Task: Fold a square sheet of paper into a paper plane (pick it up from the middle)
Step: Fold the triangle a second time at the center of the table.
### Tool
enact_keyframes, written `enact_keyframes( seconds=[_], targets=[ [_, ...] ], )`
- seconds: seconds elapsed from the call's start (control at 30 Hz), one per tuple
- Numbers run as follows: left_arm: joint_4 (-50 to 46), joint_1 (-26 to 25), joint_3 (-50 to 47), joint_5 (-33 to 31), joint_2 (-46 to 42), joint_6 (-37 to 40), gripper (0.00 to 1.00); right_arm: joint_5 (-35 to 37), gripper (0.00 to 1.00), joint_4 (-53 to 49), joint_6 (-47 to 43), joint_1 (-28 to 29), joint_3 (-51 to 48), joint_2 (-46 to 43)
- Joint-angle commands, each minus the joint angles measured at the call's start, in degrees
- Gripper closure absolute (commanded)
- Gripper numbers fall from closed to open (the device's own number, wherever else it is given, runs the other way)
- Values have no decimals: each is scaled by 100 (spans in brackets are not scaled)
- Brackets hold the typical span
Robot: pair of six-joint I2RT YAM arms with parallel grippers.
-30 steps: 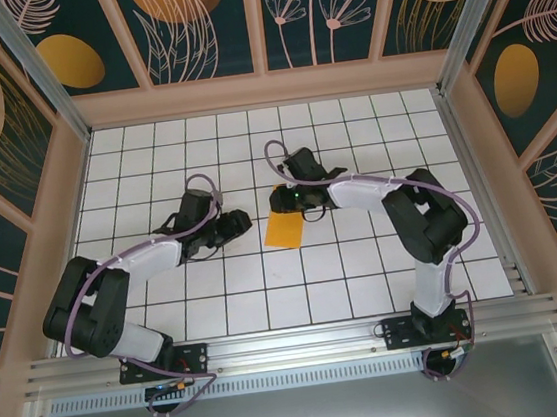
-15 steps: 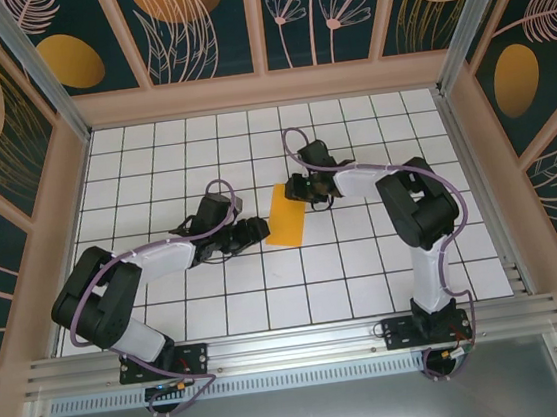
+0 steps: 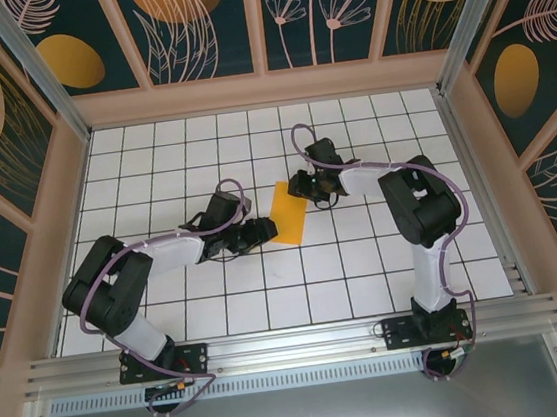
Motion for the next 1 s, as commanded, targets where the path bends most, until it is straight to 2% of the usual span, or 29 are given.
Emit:
enact_keyframes(
  seconds=[0.0,0.3,0.63,0.97],
  targets=[
    [-56,-26,205,-97,157,-65,39,190,65,-186,83,-79,-219,316],
    [-336,-30,455,-312,390,-15,39,137,66,-139,57,-84,-297,326],
    [38,-32,447,282,528,-46,45,136,67,-132,42,-80,-330,325],
    [186,-30,489,223,201,-45,51,120,68,-126,39,-85,-348,306]
  ],
)
